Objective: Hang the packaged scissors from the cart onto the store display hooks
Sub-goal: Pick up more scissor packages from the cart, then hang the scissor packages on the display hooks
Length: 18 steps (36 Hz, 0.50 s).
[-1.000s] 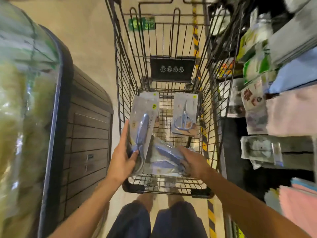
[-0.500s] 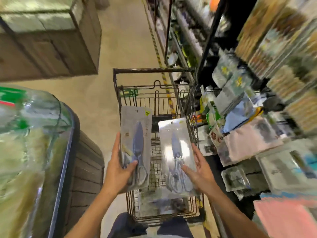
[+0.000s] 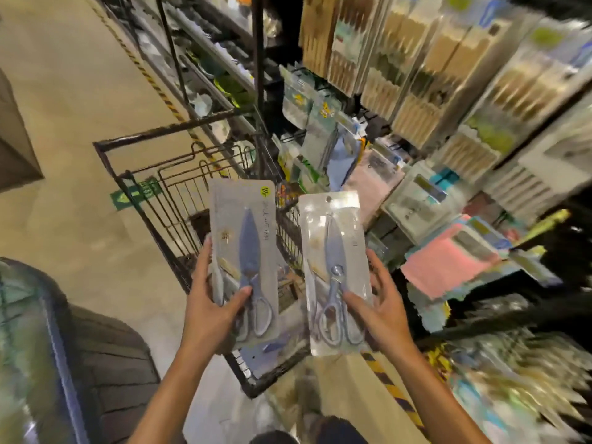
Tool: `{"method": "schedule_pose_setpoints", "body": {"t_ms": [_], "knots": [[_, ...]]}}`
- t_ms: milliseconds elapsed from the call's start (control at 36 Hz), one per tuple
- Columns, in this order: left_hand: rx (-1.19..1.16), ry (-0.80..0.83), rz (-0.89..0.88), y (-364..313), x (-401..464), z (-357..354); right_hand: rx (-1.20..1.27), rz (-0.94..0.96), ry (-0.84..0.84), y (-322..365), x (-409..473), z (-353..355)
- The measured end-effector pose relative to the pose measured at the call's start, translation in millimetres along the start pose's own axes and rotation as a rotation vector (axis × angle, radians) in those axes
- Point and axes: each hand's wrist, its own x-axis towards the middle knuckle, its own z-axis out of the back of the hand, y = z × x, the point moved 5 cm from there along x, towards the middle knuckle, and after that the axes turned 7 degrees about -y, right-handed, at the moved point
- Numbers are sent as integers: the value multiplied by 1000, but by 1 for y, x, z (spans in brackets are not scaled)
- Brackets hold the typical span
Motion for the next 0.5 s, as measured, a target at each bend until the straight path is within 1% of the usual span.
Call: {"method": "schedule_pose_setpoints", "body": {"t_ms": [167, 306, 500], "knots": [[-18, 197, -102, -34, -22, -53, 21, 26, -193, 4, -47, 64], [-25, 321, -174, -74, -54, -110, 26, 43, -373, 1, -91, 133], [-136, 548, -299, -128, -137, -206, 69, 103, -568, -5, -181, 244]]}}
